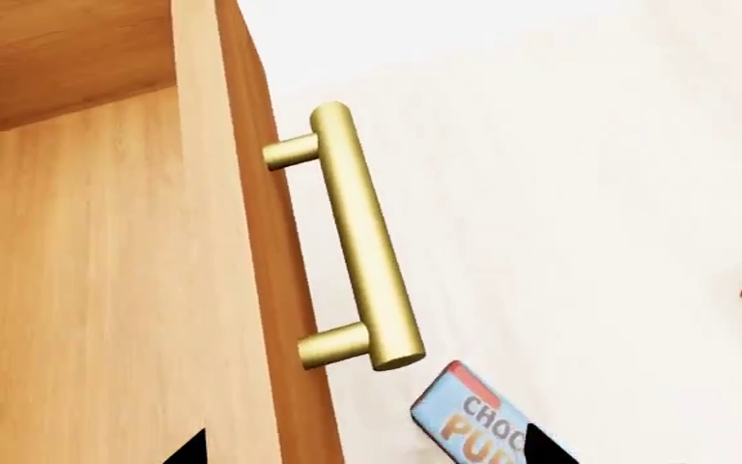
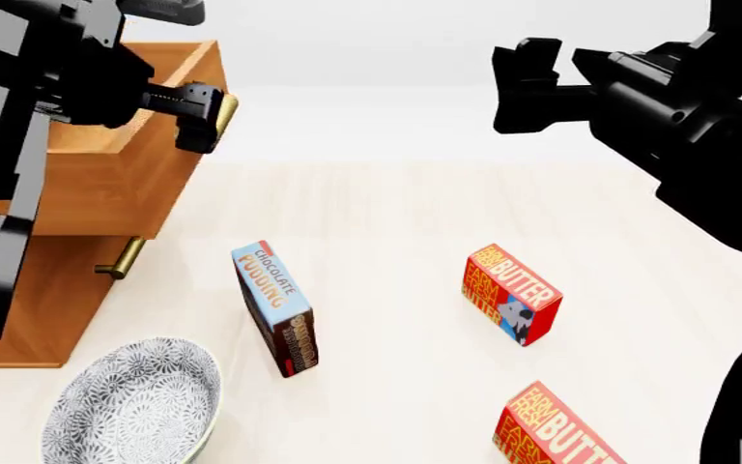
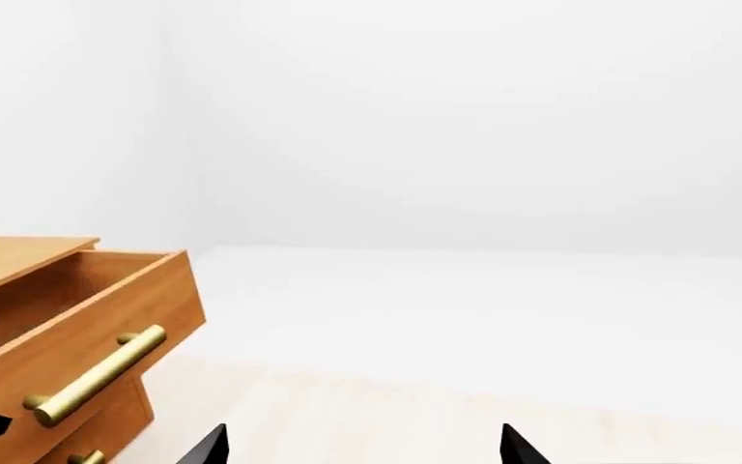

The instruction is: Put the butter at the front in the top drawer of the cabinet and close it.

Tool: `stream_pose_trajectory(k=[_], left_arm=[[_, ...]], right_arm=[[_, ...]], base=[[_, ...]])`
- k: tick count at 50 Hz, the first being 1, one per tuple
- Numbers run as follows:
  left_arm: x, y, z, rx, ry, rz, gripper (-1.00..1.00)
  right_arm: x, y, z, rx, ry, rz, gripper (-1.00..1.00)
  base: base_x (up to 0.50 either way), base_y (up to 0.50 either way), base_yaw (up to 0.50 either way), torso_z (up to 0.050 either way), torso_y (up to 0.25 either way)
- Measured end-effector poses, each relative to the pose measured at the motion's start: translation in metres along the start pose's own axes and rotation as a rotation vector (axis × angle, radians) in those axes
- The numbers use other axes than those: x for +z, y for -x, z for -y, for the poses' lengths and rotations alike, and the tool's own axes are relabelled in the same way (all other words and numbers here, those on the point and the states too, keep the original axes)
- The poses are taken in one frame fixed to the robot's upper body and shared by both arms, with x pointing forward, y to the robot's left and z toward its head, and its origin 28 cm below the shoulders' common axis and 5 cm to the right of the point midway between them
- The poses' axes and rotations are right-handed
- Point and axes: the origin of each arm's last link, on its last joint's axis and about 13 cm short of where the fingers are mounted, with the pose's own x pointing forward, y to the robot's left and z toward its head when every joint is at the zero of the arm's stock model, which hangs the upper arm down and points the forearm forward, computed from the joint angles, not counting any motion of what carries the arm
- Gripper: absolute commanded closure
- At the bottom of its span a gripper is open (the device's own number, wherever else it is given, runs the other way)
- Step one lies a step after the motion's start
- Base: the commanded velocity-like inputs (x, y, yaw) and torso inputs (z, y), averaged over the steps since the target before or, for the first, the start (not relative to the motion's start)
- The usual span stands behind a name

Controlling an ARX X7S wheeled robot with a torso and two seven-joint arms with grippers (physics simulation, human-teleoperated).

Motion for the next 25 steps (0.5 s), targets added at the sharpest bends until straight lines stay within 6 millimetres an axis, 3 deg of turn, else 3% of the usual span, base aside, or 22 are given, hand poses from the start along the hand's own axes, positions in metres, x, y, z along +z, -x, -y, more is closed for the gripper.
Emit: stream_pose_trajectory(k=[16,25], left_arm=[[0.01,-0.013,0.02,-0.11,-0.117,0.017,-1.0],[0.015,-0.013,0.024,-0.078,-0.214,-0.007,-1.0]], right_arm=[[-0.002,0.002,0.002,-0.003,-0.01,0.004,-1.0],[-0.002,0.003,0.002,-0.002,-0.013,0.006,-1.0]], base=[[0.0,0.0,0.0,0.0,0.0],[0.0,0.0,0.0,0.0,0.0]])
